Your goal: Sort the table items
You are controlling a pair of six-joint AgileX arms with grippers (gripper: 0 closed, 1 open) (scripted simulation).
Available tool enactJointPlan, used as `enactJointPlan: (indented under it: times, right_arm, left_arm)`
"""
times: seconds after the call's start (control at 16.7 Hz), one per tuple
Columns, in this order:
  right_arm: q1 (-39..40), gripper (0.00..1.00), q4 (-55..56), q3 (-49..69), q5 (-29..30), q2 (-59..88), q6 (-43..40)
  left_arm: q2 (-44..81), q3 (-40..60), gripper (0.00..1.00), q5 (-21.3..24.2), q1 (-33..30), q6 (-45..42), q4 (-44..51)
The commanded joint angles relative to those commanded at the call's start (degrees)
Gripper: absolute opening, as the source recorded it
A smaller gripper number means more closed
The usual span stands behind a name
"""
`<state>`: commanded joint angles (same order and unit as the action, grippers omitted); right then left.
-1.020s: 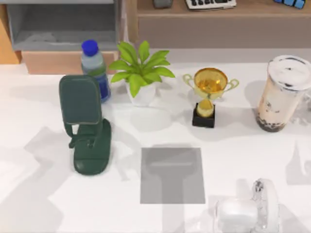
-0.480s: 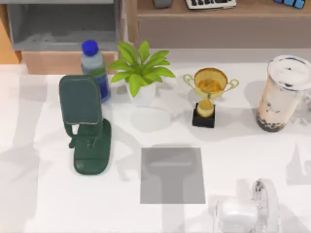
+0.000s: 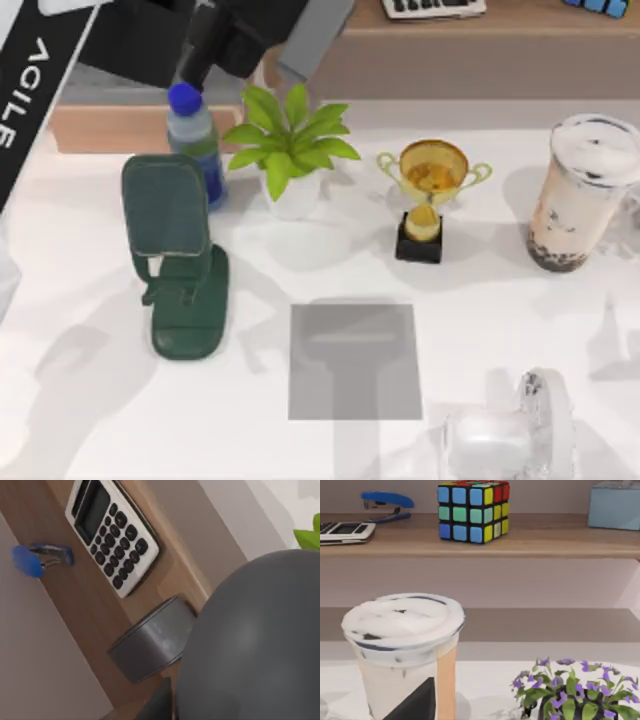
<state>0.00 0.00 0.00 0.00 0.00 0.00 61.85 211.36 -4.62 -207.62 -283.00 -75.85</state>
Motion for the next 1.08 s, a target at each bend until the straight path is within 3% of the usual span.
enactJointPlan:
  times: [0.24, 0.48, 1.08]
  right_arm:
    - [0.0, 1.00, 0.0, 0.0, 0.0, 0.0, 0.0]
    - [0.0, 1.00, 0.0, 0.0, 0.0, 0.0, 0.0]
    - [0.0, 1.00, 0.0, 0.0, 0.0, 0.0, 0.0]
  left_arm:
    - [-7.9, 5.3, 0.00, 1.9, -11.2, -17.4, -10.6]
    - [-14.4, 8.7, 0.00, 3.5, -17.3, -27.7, -16.9]
    - [-16.9, 10.0, 0.00, 4.1, -18.7, -30.8, -18.4]
